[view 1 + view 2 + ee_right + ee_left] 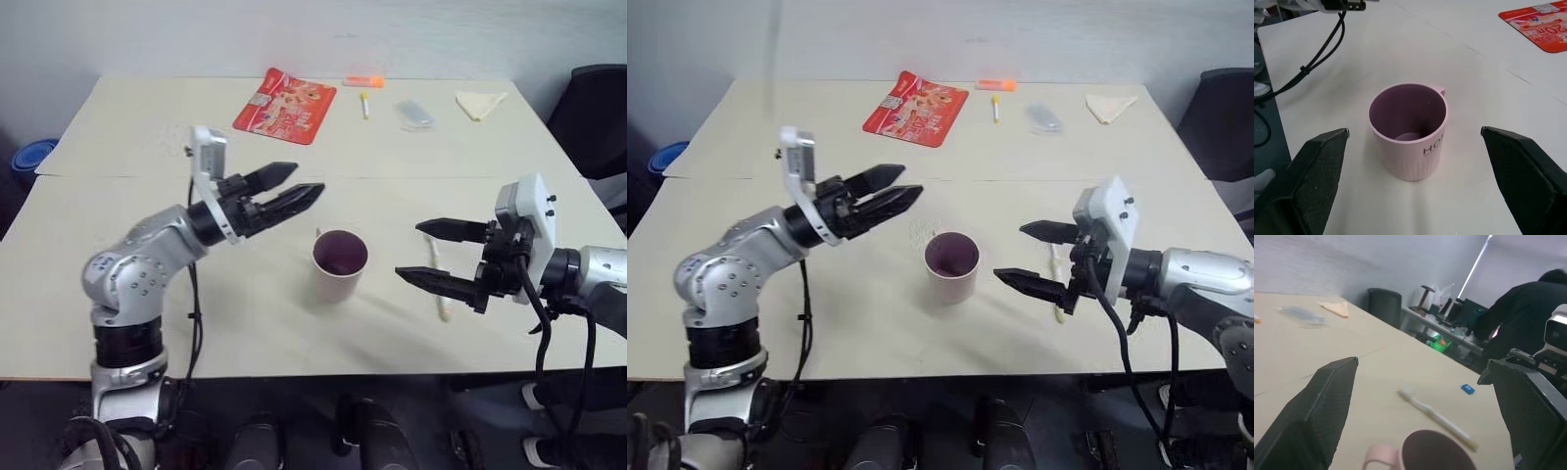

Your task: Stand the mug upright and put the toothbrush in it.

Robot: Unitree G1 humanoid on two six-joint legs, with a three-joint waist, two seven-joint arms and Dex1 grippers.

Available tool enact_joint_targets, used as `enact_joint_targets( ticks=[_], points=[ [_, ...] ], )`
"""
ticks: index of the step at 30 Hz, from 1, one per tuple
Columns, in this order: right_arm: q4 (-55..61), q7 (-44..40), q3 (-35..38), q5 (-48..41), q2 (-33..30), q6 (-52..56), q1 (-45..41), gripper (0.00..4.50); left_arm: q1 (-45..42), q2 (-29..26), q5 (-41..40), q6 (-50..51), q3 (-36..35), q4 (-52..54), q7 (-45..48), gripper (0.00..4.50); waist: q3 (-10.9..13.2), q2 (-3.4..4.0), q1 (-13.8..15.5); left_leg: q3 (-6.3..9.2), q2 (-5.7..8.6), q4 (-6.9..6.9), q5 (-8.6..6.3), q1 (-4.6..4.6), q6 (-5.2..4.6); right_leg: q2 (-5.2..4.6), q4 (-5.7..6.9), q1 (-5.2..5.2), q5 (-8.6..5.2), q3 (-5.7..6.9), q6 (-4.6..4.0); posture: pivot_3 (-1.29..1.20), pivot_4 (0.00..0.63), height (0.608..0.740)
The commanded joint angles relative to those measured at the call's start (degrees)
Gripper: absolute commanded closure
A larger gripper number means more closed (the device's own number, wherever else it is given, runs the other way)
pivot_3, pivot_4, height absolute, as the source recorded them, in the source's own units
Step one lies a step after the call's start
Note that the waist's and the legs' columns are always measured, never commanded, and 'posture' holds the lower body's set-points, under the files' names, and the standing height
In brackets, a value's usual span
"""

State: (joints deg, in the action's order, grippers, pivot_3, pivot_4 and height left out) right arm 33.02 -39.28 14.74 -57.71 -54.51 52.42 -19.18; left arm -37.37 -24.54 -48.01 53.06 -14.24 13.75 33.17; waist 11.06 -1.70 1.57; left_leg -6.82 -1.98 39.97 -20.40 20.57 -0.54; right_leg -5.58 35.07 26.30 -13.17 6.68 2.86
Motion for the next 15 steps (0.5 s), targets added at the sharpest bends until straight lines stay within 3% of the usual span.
enact_joint_targets(
  ticks=[1, 8, 11, 15],
  points=[
    [-1.71, 0.69, -2.13, 4.62, -0.32, -1.51, -1.16, 0.00, -1.00, -4.11, -3.74, 1.53, -1.02, 4.73, 2.28, 0.05, 0.00, 0.00, -0.09, -0.01, -0.01, 0.00, 0.00, 0.01, 0.00, 0.01, 0.01, 0.00, 0.00, 0.00, 0.01, 0.00, 0.150, 0.740],
    [-20.36, 24.45, -6.31, 20.06, 8.32, 7.74, -11.79, 0.00, 2.02, -24.87, -6.55, 2.07, -1.16, 9.00, 20.94, 0.05, 0.00, 0.03, -1.36, -0.15, -0.06, -0.02, 0.00, -0.01, 0.11, 0.05, 0.26, 0.14, -0.02, -0.07, -0.08, 0.00, 0.150, 0.740],
    [-25.82, 28.39, -4.59, 22.59, 11.00, 11.17, -13.38, 0.00, 2.09, -29.92, -4.14, -0.76, 1.17, 8.91, 26.43, 0.05, 0.01, 0.06, -0.92, -0.08, -0.06, -0.03, 0.01, 0.09, 0.13, 0.06, 0.25, 0.16, -0.05, 0.04, -0.11, 0.00, 0.150, 0.740],
    [-26.95, 31.90, -2.26, 24.11, 13.75, 16.20, -13.46, 0.00, 1.17, -32.36, -1.96, -3.67, 3.25, 8.31, 29.90, 0.05, 0.03, 0.10, -0.87, -0.07, -0.05, -0.03, 0.01, 0.13, 0.12, 0.07, 0.21, 0.17, -0.04, 0.01, -0.10, 0.00, 0.150, 0.740]
  ],
)
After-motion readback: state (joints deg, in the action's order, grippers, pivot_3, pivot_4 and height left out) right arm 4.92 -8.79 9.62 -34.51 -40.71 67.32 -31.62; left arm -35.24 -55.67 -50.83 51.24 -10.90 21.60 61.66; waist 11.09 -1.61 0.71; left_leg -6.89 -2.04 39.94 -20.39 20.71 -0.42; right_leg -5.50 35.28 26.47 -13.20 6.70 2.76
